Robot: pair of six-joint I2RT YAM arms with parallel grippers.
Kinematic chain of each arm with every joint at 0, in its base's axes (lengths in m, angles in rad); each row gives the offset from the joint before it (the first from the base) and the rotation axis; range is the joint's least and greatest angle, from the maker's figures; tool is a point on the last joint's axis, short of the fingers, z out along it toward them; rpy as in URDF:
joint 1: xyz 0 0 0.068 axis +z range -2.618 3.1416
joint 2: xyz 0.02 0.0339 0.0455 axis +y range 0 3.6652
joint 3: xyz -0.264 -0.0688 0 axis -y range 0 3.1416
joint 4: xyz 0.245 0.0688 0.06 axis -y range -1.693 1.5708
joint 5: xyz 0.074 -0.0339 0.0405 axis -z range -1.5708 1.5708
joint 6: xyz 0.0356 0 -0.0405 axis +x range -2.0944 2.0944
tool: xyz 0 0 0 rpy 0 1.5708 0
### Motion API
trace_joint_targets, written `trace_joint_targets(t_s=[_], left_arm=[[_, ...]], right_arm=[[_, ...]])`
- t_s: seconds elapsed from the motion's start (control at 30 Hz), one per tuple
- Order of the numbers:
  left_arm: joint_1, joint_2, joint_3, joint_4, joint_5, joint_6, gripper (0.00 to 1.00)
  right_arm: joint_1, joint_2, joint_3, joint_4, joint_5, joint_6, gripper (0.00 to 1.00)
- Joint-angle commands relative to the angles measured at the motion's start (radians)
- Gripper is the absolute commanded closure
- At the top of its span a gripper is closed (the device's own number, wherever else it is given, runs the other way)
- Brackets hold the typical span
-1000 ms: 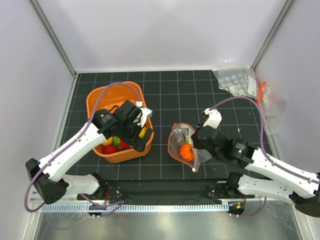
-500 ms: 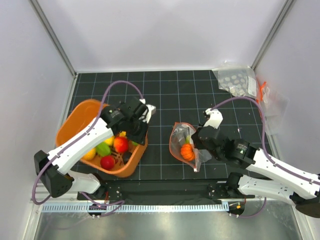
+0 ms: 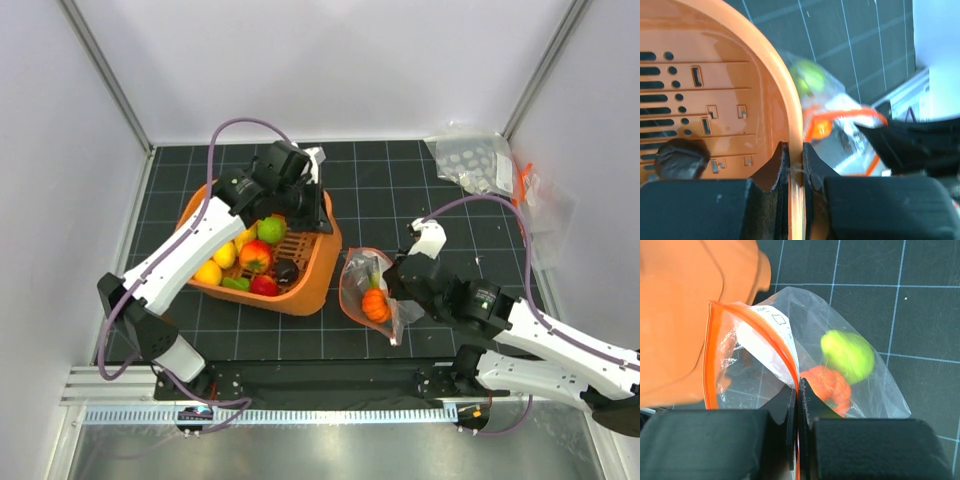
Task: Place the food in the zip-top bag and seal the zipper
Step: Adjust the bin at the center of the board.
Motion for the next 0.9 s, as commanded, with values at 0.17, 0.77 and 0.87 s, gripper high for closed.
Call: trace_joint_targets(t_s=[0.17,0.77,0.87], left_arm=[[0.057,0.088,-0.013,0.083,-0.211,0.084,1.0],[0.1,0.186,-0.046,0.122,-0.282,0.161,0.96],[0.12,0.243,0.049,0.082,-0.325,0.196,0.98]], right_arm=[[-0.001,-0.023,0.006,0.014,0.014,0.005,0.99],[-0.001,-0.025,0.006,0.009,0.023,0.006,0.99],[-0.001,-0.026,0.007,0.003,0.022,0.006,0.99]])
